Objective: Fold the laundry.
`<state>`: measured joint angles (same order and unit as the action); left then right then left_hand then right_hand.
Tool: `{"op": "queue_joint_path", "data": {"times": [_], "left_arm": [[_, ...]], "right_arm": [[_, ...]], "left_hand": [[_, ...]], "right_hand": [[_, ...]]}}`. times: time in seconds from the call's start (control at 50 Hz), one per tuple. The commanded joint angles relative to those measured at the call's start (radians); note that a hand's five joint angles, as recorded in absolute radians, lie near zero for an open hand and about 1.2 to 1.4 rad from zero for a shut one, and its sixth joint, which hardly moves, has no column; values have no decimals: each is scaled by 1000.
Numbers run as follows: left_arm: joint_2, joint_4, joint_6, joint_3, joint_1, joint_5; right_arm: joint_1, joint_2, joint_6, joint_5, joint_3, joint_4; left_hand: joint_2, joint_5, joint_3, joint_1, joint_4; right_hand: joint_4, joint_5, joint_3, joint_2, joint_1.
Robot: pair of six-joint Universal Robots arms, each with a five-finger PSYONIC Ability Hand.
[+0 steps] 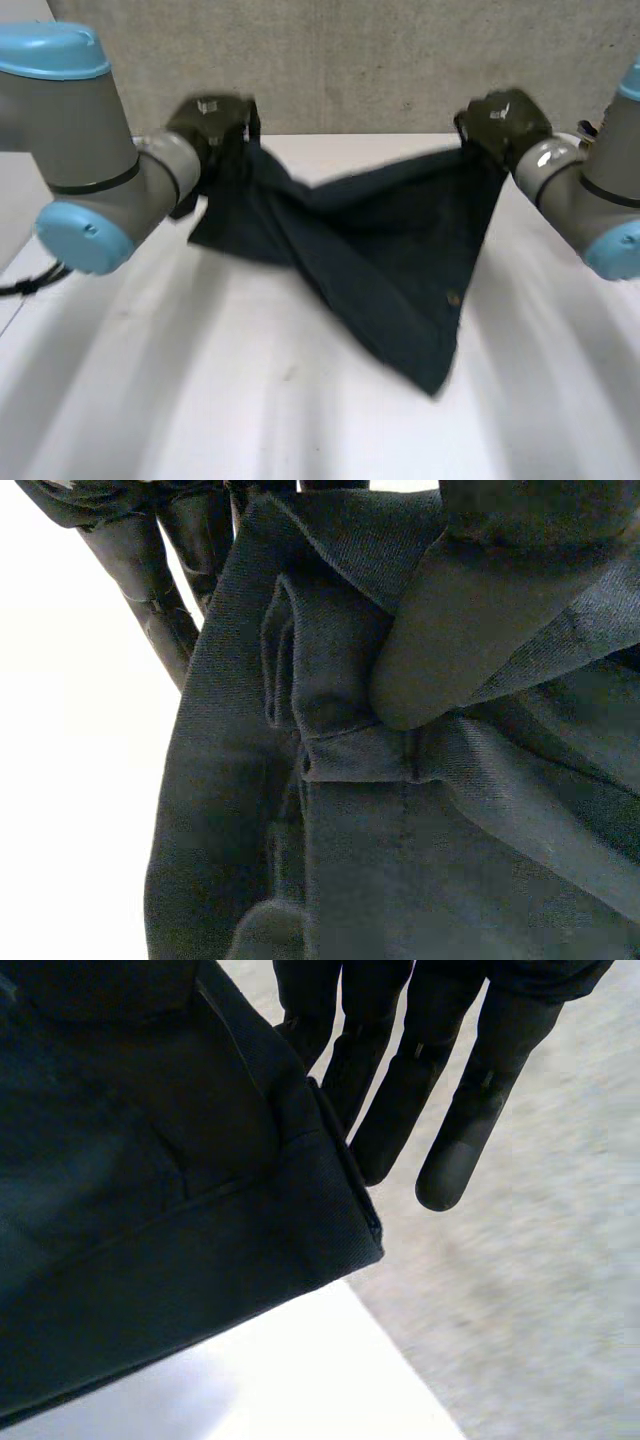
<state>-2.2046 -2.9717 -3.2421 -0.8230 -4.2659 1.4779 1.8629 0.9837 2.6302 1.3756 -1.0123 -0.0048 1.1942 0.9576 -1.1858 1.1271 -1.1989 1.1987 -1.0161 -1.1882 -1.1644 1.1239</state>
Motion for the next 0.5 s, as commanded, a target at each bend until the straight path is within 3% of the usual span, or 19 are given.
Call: {"op": "queue_joint_path", "data": {"times": [0.02,0.08,0.2,0.34,0.5], "left_arm": [[101,-375,36,71,0,91],[156,-513,50,32,0,88],[224,-504,39,-102,-3,45],[206,-483,30,-369,-28,16],[117,-483,-62,-674,-14,16]], "right_arm": [[6,107,244,45,52,-381],[7,170,336,8,2,-512],[2,205,318,-76,-80,-486],[4,147,260,-156,-212,-304],[36,10,70,-168,-371,-111]], "left_hand": [[202,264,-210,269,-197],[202,264,-210,269,-197],[202,264,-210,269,-197],[202,264,-210,269,-197],[-158,-96,150,-91,163]], "right_hand": [[198,-206,-208,-232,272],[198,-206,-208,-232,272],[198,-206,-208,-232,272],[198,-206,-208,-232,272],[198,-206,-208,-232,272]]}}
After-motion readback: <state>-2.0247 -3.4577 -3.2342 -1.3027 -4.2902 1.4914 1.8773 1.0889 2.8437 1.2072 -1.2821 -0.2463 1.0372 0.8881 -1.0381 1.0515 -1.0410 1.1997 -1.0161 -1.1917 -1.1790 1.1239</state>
